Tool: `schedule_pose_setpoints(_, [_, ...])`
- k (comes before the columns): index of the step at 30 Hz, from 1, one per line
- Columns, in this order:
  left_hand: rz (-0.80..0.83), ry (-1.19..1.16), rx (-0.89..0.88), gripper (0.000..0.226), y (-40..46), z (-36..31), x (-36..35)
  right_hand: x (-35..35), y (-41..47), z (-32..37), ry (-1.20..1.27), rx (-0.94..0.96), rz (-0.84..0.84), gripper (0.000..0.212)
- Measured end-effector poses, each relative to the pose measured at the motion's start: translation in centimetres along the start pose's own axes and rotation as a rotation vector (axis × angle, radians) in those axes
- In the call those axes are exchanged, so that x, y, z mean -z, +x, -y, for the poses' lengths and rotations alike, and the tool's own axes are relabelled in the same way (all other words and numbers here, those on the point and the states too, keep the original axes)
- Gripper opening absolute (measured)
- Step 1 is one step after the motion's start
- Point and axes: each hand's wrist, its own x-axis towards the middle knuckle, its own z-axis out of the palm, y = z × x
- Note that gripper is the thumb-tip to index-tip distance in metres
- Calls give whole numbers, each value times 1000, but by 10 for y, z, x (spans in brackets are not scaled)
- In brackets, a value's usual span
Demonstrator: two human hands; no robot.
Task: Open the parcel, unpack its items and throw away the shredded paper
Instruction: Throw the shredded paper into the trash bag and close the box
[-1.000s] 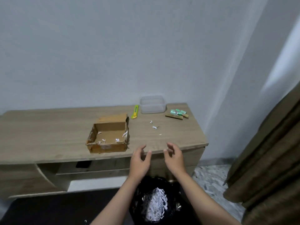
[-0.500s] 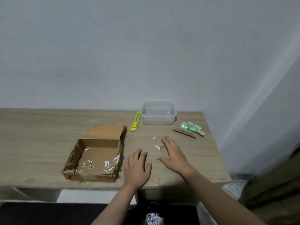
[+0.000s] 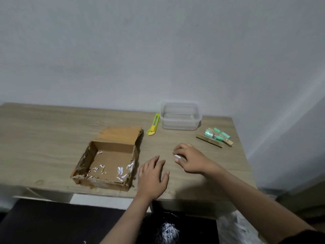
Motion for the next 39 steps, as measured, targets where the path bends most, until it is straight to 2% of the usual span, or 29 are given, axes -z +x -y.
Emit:
schedule_pose_setpoints(4, [20,-7,3,45,-1,-2,1,-5,-34,5,-3,-10,49,41])
schedule_pose_setpoints(8, [14,-20,-1,46,-3,-2,2,-17,-57,19,-3,-39,-49,29])
schedule_pose_setpoints(11, [22,-29,-4,46,-5,-3,3,-22,-70,29,-22,-76,-104,28])
schedule_pose_setpoints(20, [99,-94,18,46,-10,-8,14,-28,-99,53,-27,-352,-144,29])
schedule_pose_setpoints(23, [192,-182,20,53,-10,-7,24,-22,-101,67,89,-496,-112,22])
schedule_pose_setpoints(27, [214,-413,-44,40,-13,-2,50,-34,-107,99,289,-591,-135,17])
schedule_pose_setpoints(35, [74,-608,-282,25,-25,33,119,-123,-116,140,212,-824,26,22])
schedule_pose_setpoints(39, [37,-585,-345,25,-24,65,144,-151,-121,144,171,-928,0,19])
